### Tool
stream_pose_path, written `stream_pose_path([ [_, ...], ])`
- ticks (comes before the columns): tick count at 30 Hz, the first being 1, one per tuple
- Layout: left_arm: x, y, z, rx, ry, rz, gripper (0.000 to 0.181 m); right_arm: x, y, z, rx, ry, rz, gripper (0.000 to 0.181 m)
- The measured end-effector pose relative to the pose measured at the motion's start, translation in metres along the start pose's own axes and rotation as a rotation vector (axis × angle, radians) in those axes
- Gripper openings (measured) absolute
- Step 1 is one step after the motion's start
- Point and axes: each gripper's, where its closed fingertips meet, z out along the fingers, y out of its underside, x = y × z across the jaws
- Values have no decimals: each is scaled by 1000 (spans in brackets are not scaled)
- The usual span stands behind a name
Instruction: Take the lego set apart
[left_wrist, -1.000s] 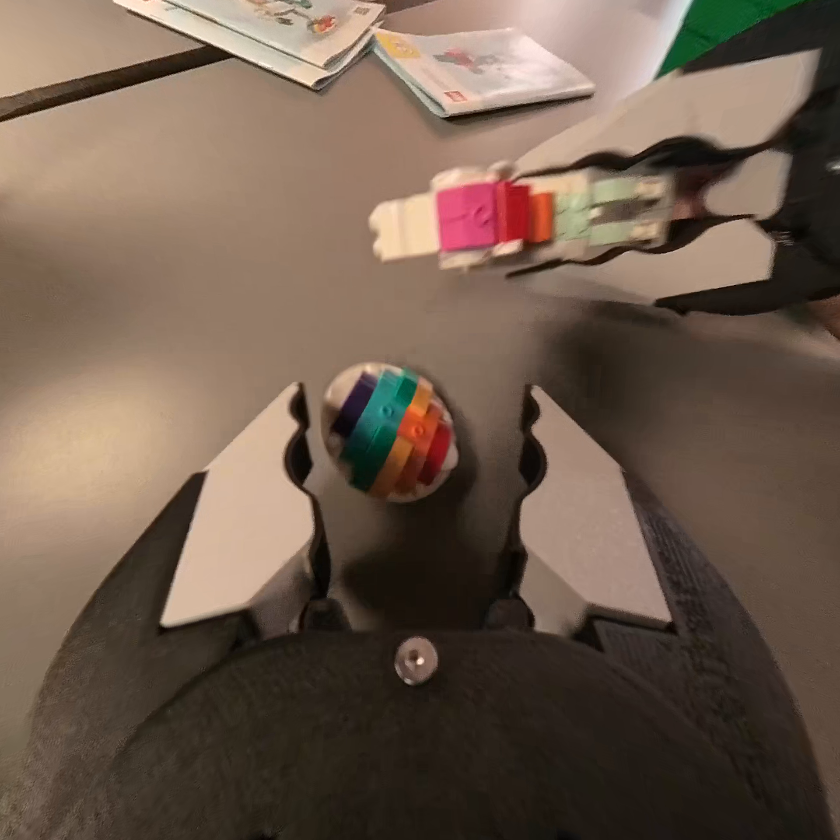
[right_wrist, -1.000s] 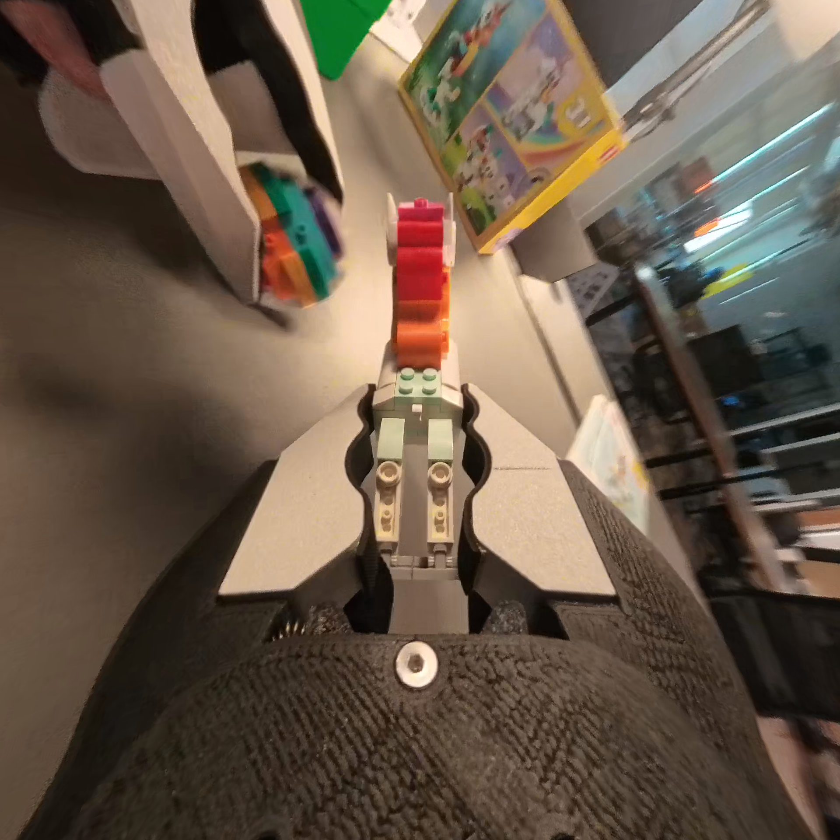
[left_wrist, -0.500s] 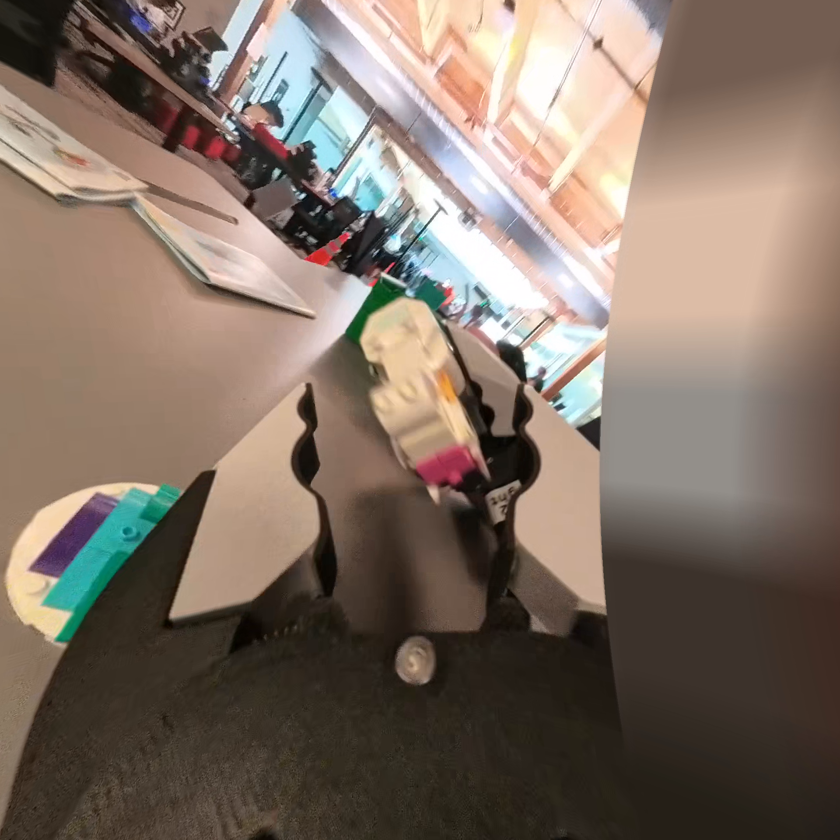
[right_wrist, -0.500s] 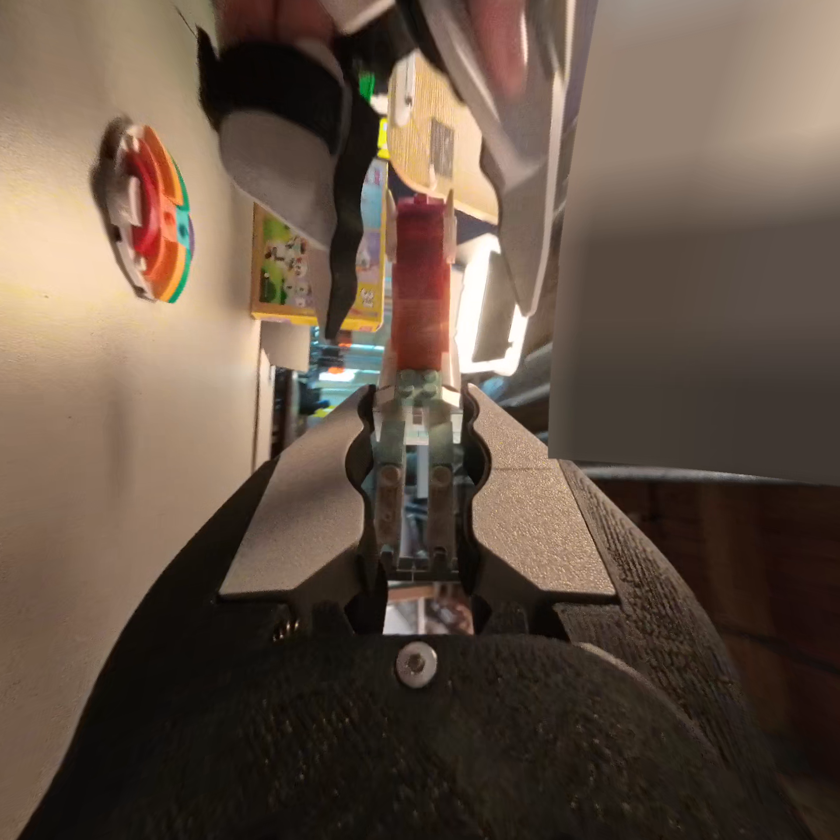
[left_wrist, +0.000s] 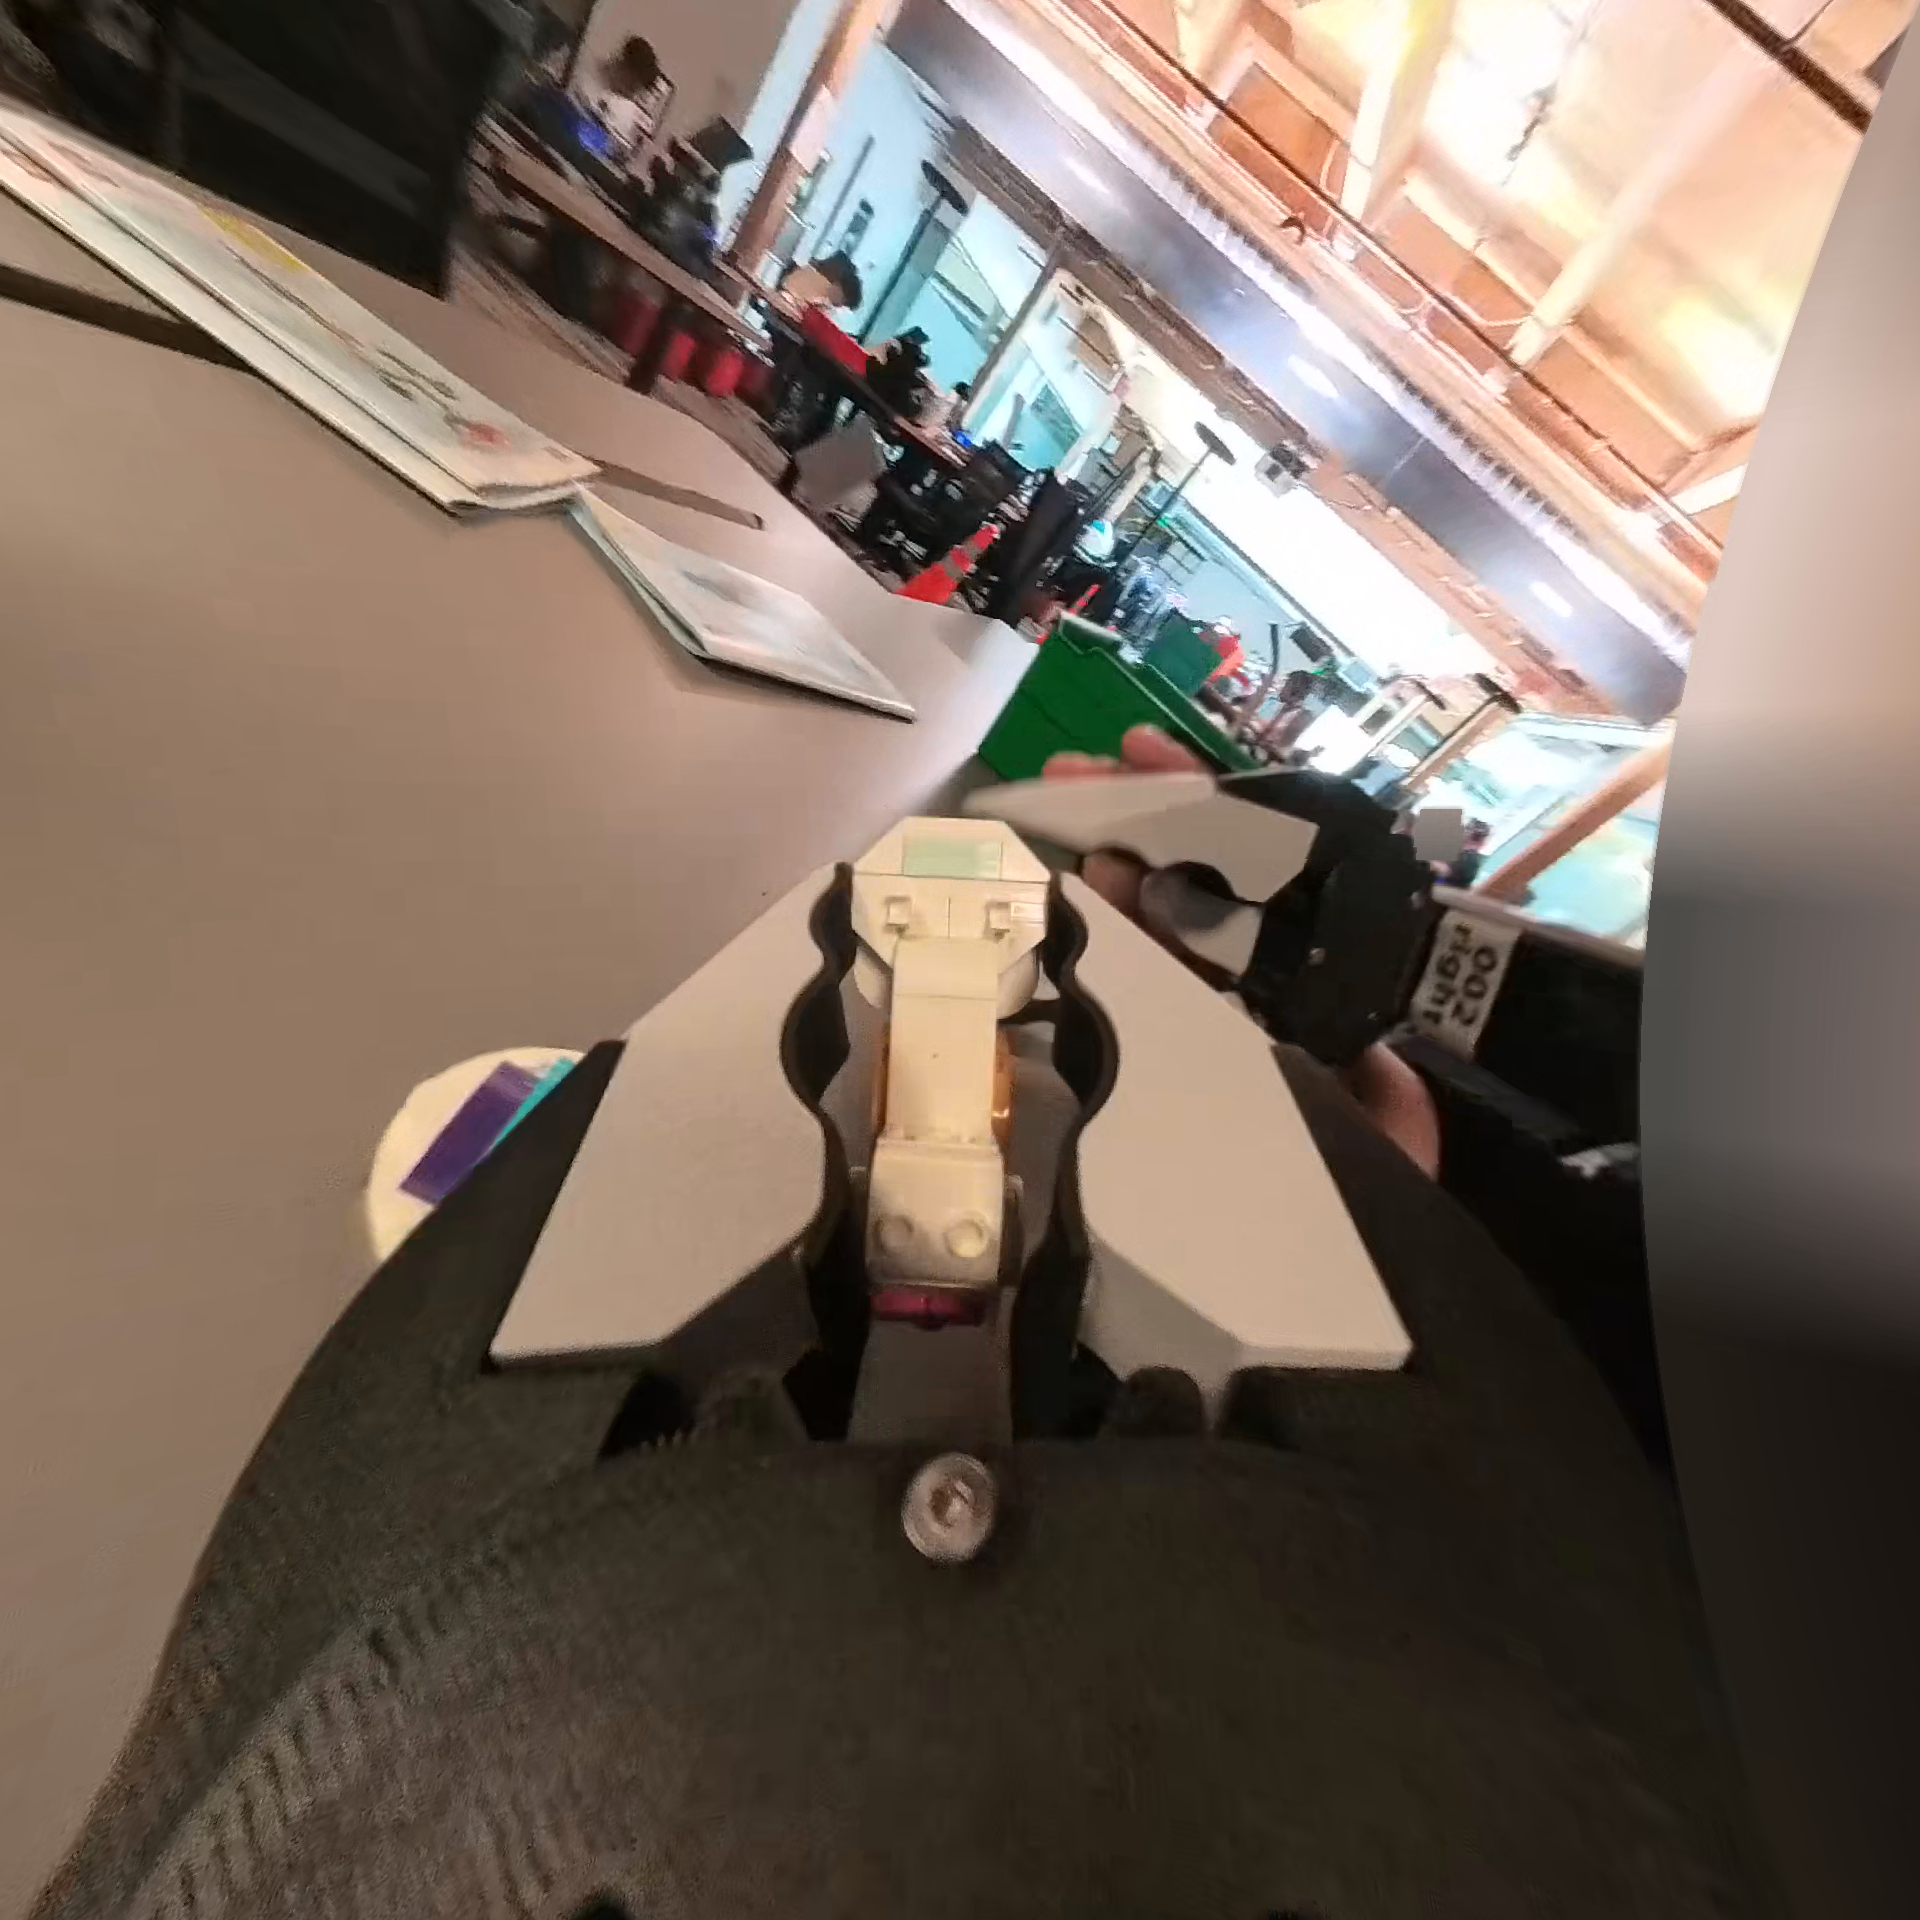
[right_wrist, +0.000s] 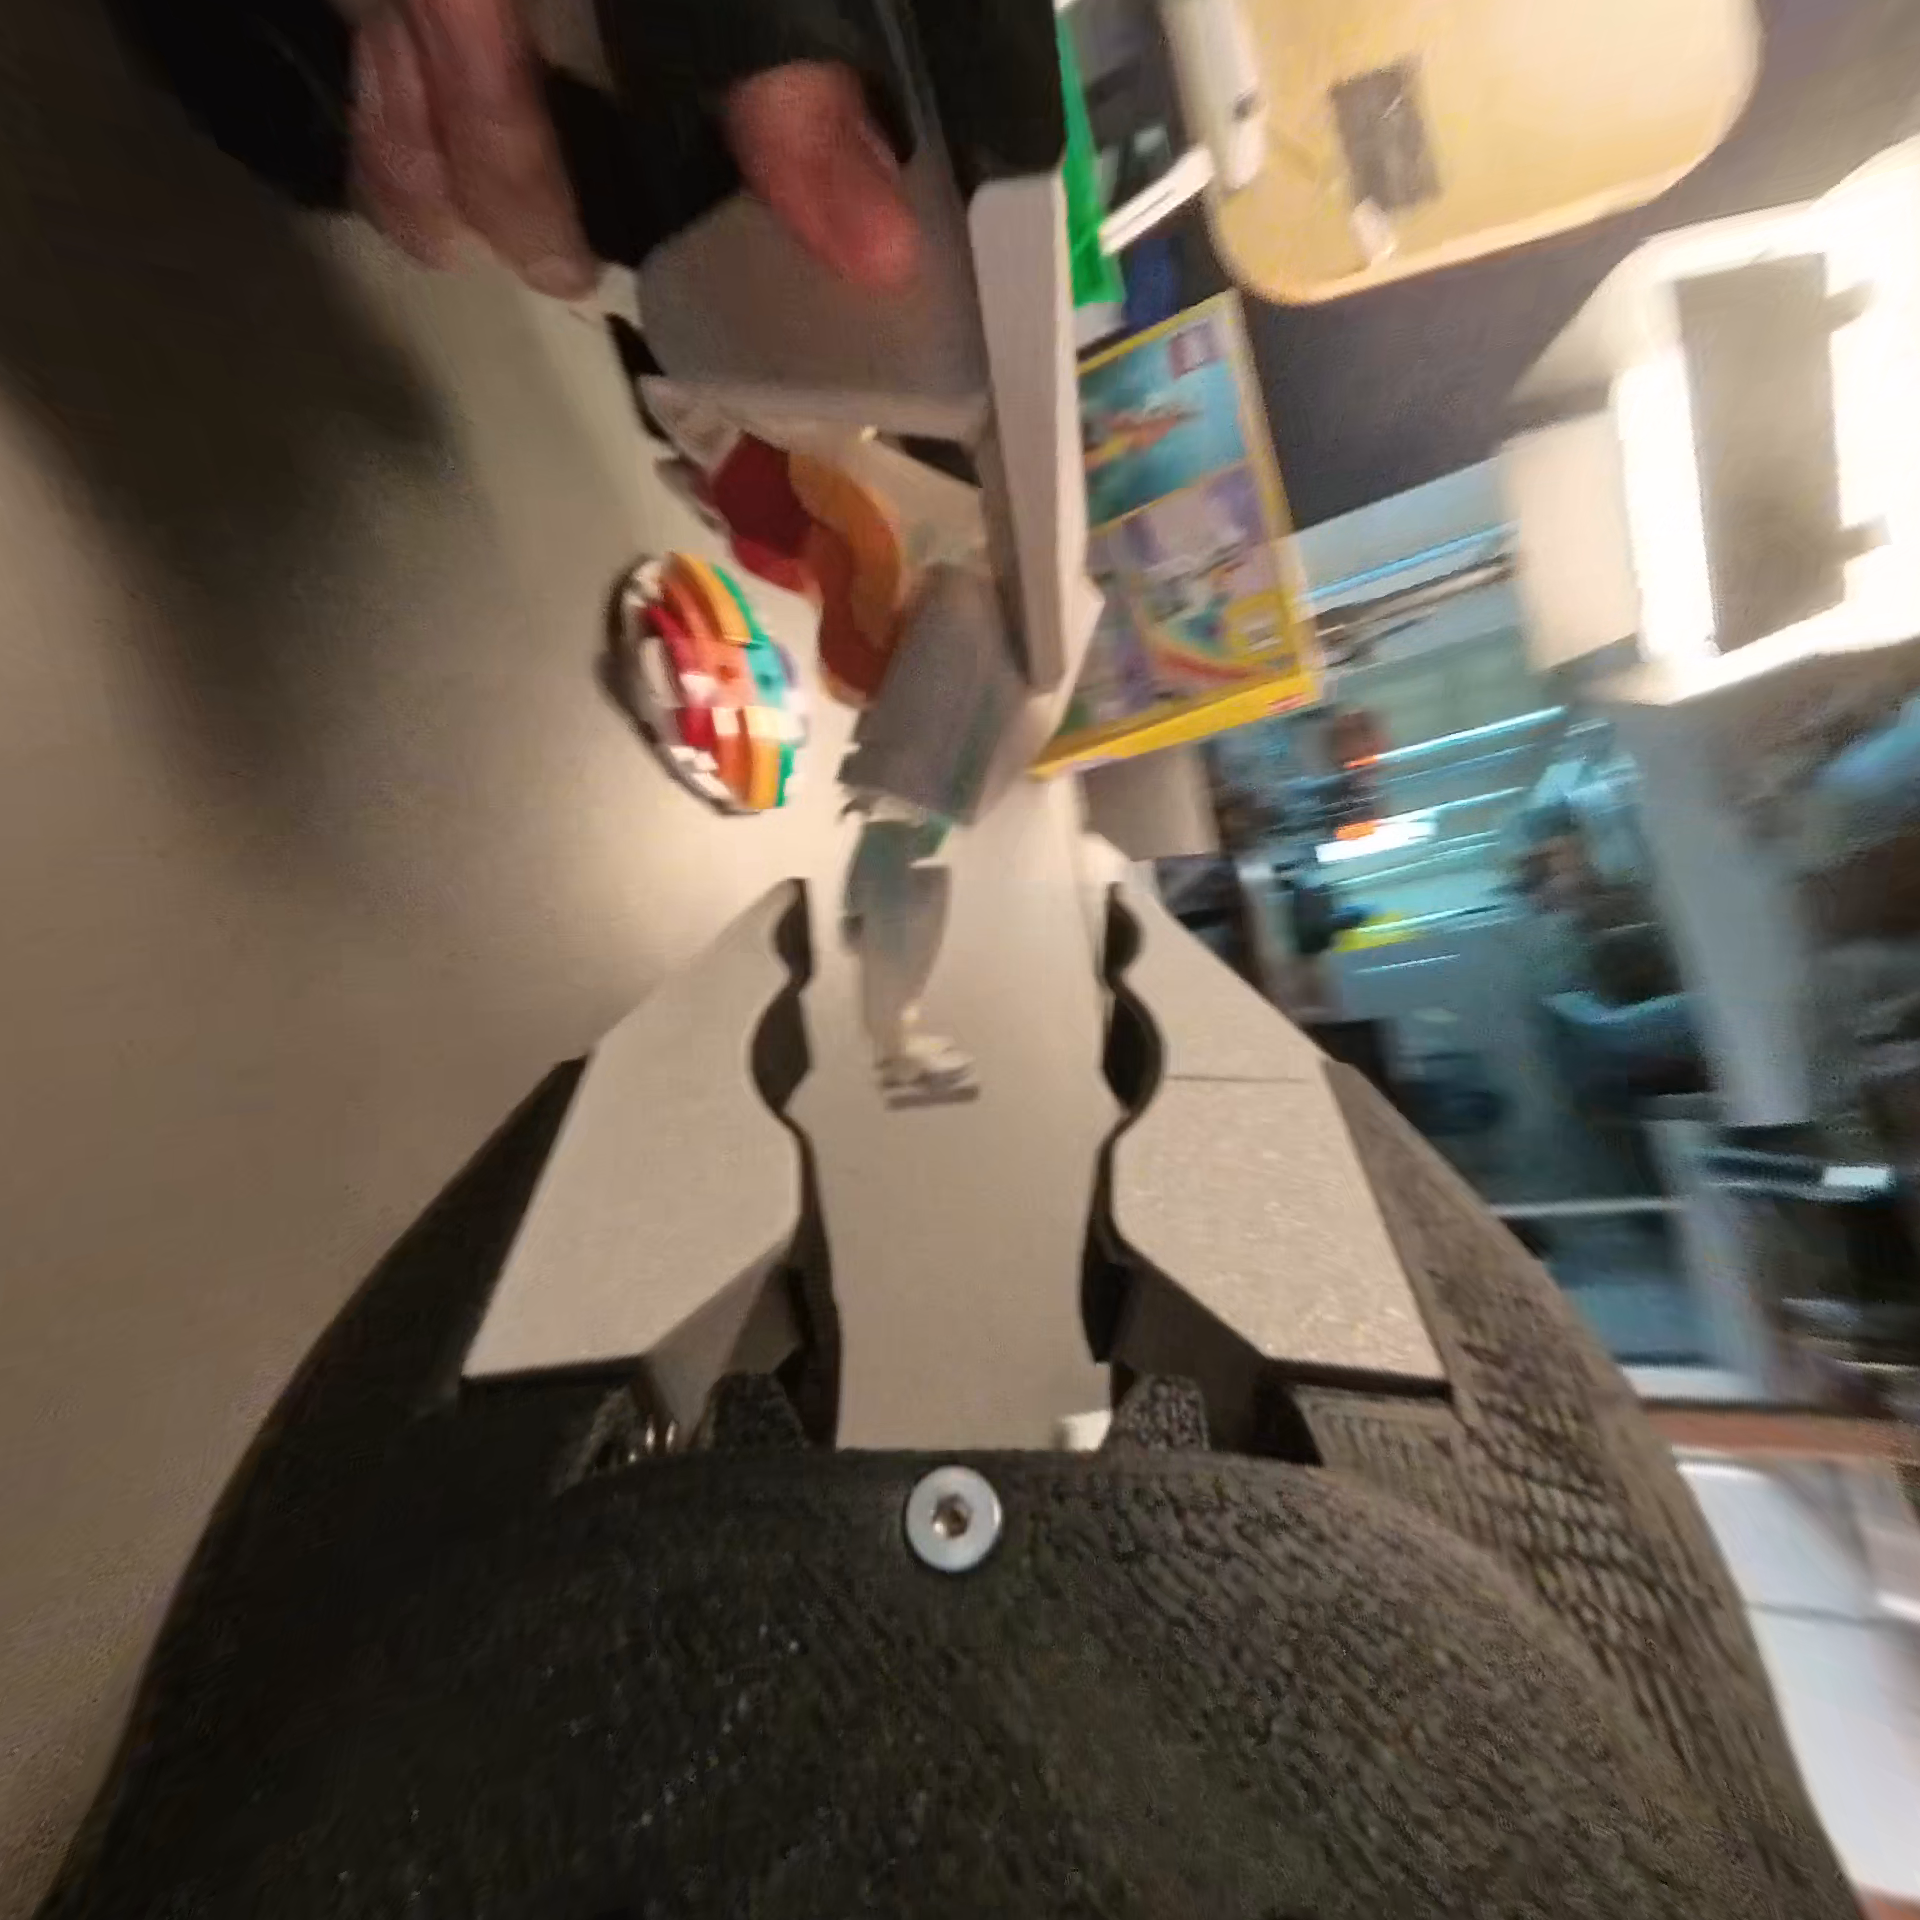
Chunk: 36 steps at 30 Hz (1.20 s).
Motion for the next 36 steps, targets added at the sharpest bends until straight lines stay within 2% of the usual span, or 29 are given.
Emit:
stream_pose_path([
  [1,-2,-1,-1,4,-22,14,36,-5,1,-1,3,-50,52,39],
  [2,-4,-1,-1,1,-36,25,36,-8,0,-1,11,-71,71,31],
  [6,-2,0,0,-3,-14,2,36,-8,4,2,-40,-26,-65,18],
  [13,8,-8,-5,24,26,51,37,12,-1,-1,-97,125,-214,17],
  [16,14,-4,-3,0,74,12,52,14,-10,-1,-78,168,-290,17],
  [18,17,5,2,-54,112,-10,43,12,-13,-1,-91,182,-352,17],
  [20,12,9,1,-93,79,17,40,12,-10,-1,-104,188,-371,17],
  [22,17,5,-2,-118,74,117,38,17,-16,-4,-41,199,-243,17],
  [25,31,-6,-5,-73,103,166,37,33,-26,-12,87,185,60,16],
  [29,32,-11,-6,-45,9,335,37,34,-27,-10,152,131,276,16],
  [32,35,-19,-10,-11,-103,557,36,28,-31,-8,232,-16,530,15],
  [34,20,-37,-24,46,-293,758,37,32,-32,-13,332,-108,774,14],
  [35,19,-45,-31,78,-306,766,37,36,-29,-17,369,-149,884,14],
  [36,22,-49,-34,116,-244,674,37,39,-21,-18,364,-150,926,15],
])
